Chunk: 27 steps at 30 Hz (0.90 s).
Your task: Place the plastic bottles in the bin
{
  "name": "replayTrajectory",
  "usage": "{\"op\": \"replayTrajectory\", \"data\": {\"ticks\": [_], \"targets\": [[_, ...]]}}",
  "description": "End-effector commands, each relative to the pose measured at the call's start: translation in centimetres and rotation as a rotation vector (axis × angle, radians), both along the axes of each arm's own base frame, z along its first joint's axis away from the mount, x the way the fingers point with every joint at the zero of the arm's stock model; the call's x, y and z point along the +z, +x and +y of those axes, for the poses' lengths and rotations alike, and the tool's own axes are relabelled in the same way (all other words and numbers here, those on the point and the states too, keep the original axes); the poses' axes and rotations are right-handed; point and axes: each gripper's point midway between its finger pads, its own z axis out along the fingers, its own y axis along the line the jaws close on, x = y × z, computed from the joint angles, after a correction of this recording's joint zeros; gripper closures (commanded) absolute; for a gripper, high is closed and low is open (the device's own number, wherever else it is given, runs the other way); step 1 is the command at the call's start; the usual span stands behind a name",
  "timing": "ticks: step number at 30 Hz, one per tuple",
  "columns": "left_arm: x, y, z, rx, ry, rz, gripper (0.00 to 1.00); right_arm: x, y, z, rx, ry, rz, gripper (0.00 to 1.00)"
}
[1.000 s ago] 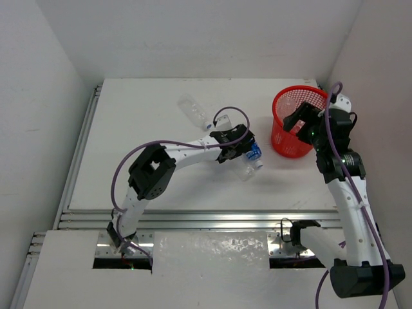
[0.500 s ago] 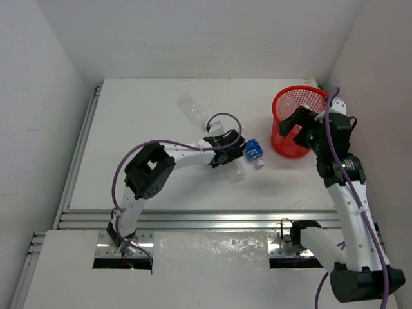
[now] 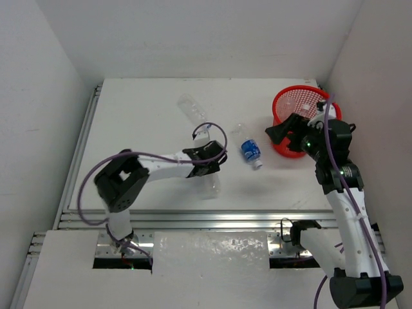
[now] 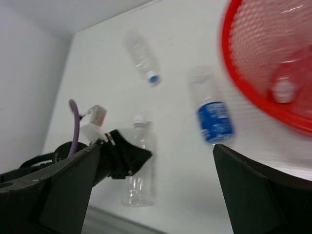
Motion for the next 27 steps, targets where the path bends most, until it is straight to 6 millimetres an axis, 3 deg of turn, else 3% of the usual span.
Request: {"op": "replayTrajectory", "data": {"ticks": [1,2,3,4,5,6,11,12,17,21,23,24,25,26,27], "targets": [[6.8,-0.9,-0.8,-0.155,-0.077,-0.211,1.00,1.2,-1.6,6.3,0.371,0.145,-0.059,0.01],[11.9,-1.0,-2.6,-0.268,-0.199,-0.346,1.00,1.3,-2.8,8.7,0.524,0.208,-0.064,0.01],[13.4,-1.6,-3.0,-0.327,-0.253,-0.403,1.00,1.4,-3.5,10.0,0.598,0.228,-0.069,0.01],[12.6,-2.9,-2.2,-0.384,-0.259,-0.426,1.00,1.4,-4.8,12.0,0.690,0.241,-0.072,0.01],[13.9,-4.5,-3.0,-0.489,-0.327,-0.468,1.00,1.1,-4.9,13.0,0.730,0.239,-0.092,0.01],[16.7,-5.9,-2.4,-0.568,-0.395,-0.613,1.00,1.0,-5.2,13.9,0.762,0.234,-0.109,0.01],[23.6,-12.7,-1.0,-0.813,-0.648,-0.930,1.00,-0.2,-5.9,17.0,0.831,0.272,-0.135,0.01],[23.0,-13.4,-0.7,-0.832,-0.657,-0.930,1.00,-0.5,-6.0,17.6,0.846,0.280,-0.129,0.01],[24.2,-15.2,-0.6,-0.915,-0.704,-0.972,1.00,0.2,-8.5,20.8,0.972,0.330,-0.171,0.01],[24.7,-15.4,-1.0,-0.932,-0.723,-0.976,1.00,0.5,-10.6,23.6,1.069,0.344,-0.160,0.03],[25.3,-15.2,-1.1,-0.925,-0.730,-0.980,1.00,0.5,-11.0,24.4,1.101,0.348,-0.165,0.40],[25.3,-15.1,-1.2,-0.924,-0.727,-0.978,0.93,0.4,-11.1,24.5,1.102,0.352,-0.159,0.61],[25.0,-14.9,-1.2,-0.917,-0.711,-0.959,0.77,0.3,-10.8,24.2,1.070,0.345,-0.164,0.93],[25.0,-14.5,-1.2,-0.900,-0.700,-0.948,0.56,0.0,-10.1,23.8,1.016,0.321,-0.167,1.00],[24.7,-14.1,-1.0,-0.873,-0.687,-0.931,0.22,-0.1,-9.3,23.3,0.957,0.292,-0.179,1.00]]}}
